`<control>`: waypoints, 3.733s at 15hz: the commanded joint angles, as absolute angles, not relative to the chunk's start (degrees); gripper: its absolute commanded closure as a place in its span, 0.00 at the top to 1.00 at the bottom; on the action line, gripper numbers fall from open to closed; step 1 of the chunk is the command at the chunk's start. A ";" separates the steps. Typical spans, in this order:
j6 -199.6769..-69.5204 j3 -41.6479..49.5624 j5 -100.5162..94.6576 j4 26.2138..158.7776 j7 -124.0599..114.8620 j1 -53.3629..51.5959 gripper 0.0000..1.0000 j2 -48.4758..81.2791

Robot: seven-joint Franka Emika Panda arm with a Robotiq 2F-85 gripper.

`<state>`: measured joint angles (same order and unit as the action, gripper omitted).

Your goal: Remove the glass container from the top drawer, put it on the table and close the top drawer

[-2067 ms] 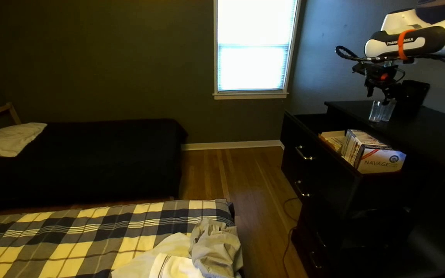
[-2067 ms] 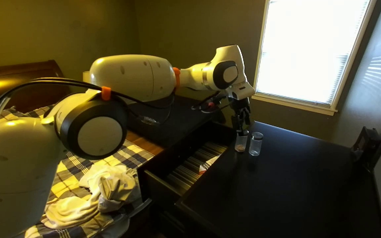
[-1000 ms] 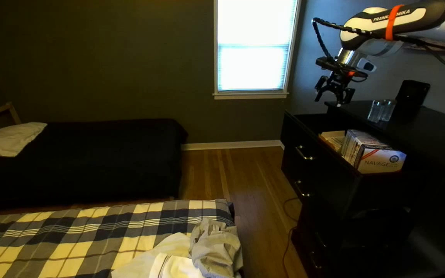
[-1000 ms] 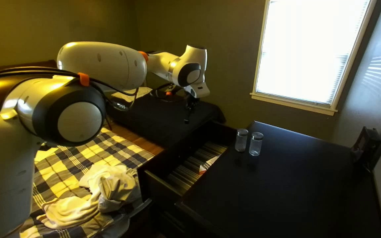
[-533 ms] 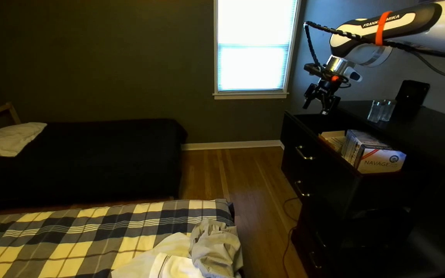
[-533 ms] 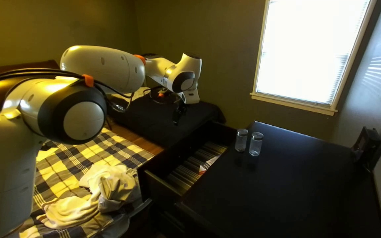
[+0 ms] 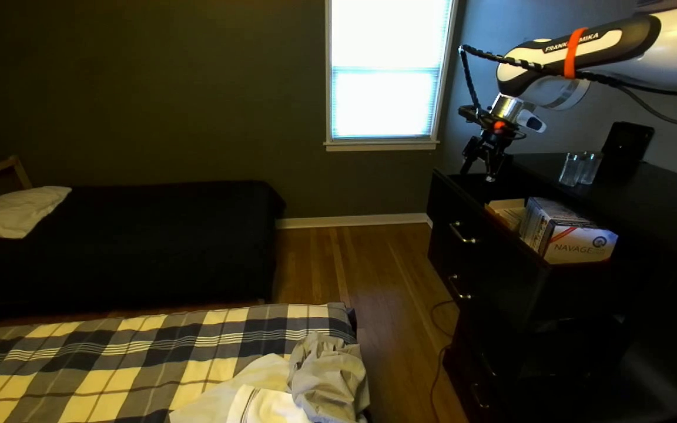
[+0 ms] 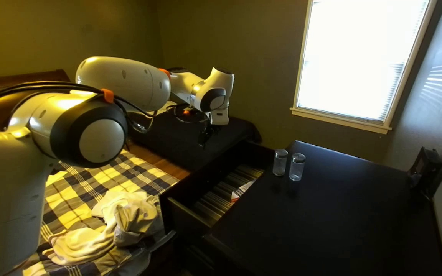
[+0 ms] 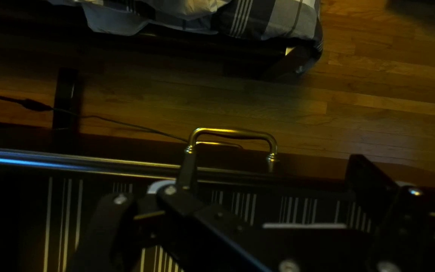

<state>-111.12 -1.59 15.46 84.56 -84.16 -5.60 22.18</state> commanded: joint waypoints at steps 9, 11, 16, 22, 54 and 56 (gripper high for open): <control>-116.44 -0.11 11.70 86.31 -94.48 -7.47 1.00 25.44; -116.63 0.03 11.08 86.53 -95.19 -7.39 1.00 25.82; -117.34 0.07 9.99 87.20 -94.12 -7.09 1.00 26.29; -118.84 0.48 8.69 87.92 -93.32 -6.85 1.00 26.09; -125.90 9.99 -9.49 91.06 -88.10 -2.73 1.00 24.43; -126.13 10.11 -10.58 91.37 -88.03 -3.15 1.00 23.72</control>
<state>-124.37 10.10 -8.54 88.59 -87.84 -2.69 25.66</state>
